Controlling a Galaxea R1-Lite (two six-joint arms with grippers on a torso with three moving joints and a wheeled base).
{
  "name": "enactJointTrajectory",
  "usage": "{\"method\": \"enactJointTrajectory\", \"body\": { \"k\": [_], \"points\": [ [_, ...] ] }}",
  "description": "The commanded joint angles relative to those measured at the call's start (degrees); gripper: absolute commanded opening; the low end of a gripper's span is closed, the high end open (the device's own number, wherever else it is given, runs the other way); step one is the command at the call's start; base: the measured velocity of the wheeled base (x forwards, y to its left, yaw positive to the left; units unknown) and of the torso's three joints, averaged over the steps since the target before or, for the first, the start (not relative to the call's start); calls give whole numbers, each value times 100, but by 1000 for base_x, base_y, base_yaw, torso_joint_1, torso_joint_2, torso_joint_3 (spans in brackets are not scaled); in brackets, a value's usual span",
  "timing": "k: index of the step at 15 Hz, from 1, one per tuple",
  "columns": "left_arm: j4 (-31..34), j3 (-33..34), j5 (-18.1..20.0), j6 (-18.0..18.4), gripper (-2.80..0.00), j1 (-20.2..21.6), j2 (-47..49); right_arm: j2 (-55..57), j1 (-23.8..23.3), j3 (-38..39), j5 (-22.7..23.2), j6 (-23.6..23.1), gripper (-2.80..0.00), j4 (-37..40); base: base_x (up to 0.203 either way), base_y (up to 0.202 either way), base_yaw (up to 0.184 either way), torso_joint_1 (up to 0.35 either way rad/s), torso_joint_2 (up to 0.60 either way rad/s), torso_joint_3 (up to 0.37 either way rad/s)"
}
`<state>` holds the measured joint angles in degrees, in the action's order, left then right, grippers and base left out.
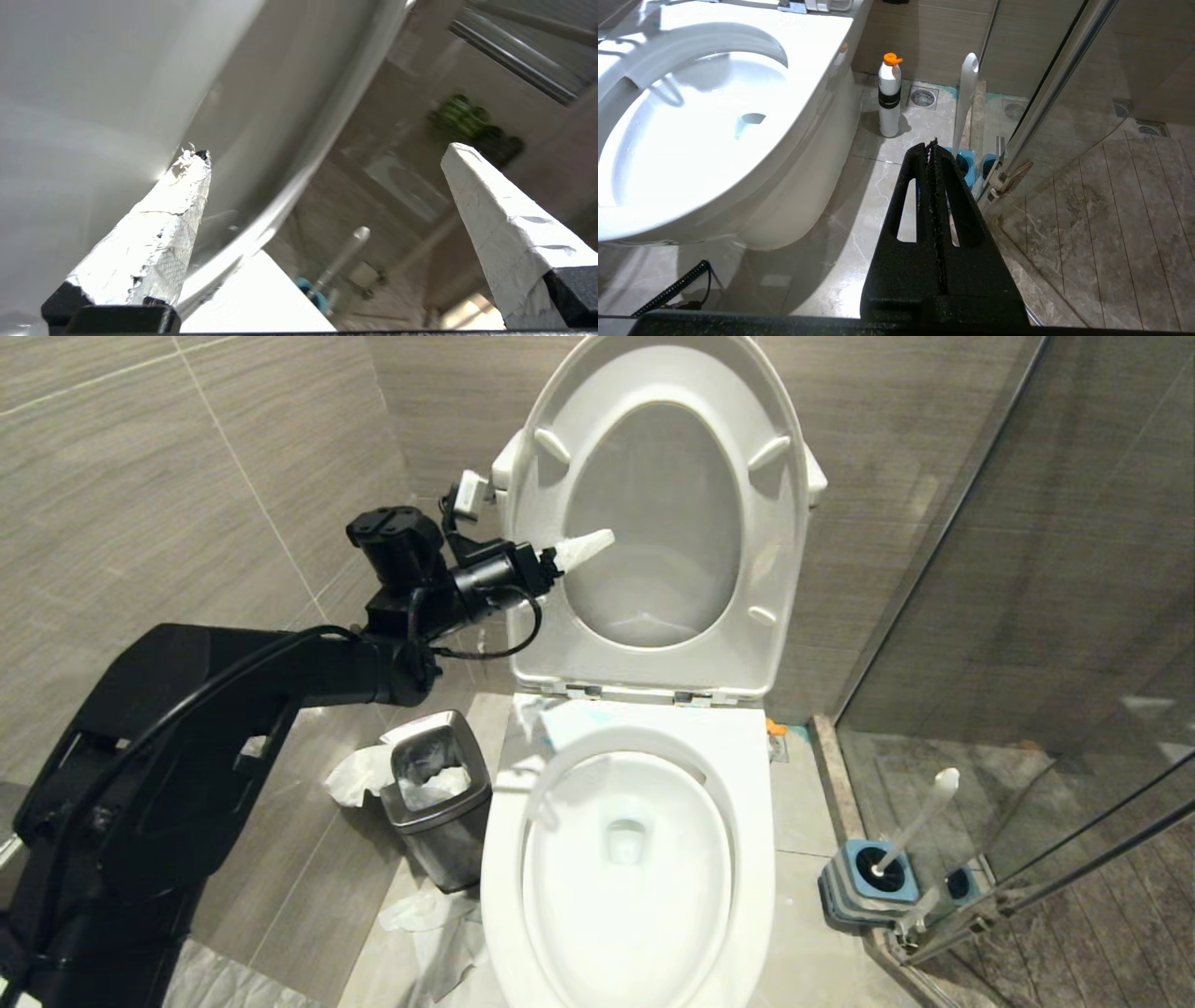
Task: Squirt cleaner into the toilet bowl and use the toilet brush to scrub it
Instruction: Use the left hand to lift the toilet lid slightly
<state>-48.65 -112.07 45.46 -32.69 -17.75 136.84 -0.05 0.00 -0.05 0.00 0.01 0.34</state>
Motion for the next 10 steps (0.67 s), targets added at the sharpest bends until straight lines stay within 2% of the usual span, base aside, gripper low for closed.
{"method": "enactJointTrajectory", "body": {
  "k": [1, 4, 7, 10],
  "points": [
    [-39, 1, -102, 89, 0, -9, 97, 4, 0, -4, 0, -1, -280, 1, 0, 0, 0, 0, 0, 0],
    [-57, 1, -356, 536, 0, 26, 246, 1, 0, 3, 0, -1, -280, 1, 0, 0, 0, 0, 0, 0],
    [-48, 1, -397, 640, 0, 17, 197, 5, 0, -4, 0, -1, -280, 1, 0, 0, 0, 0, 0, 0],
    [-42, 1, -411, 1135, 0, 8, 371, 5, 0, 5, 0, -1, -280, 1, 0, 0, 0, 0, 0, 0]
  ]
}}
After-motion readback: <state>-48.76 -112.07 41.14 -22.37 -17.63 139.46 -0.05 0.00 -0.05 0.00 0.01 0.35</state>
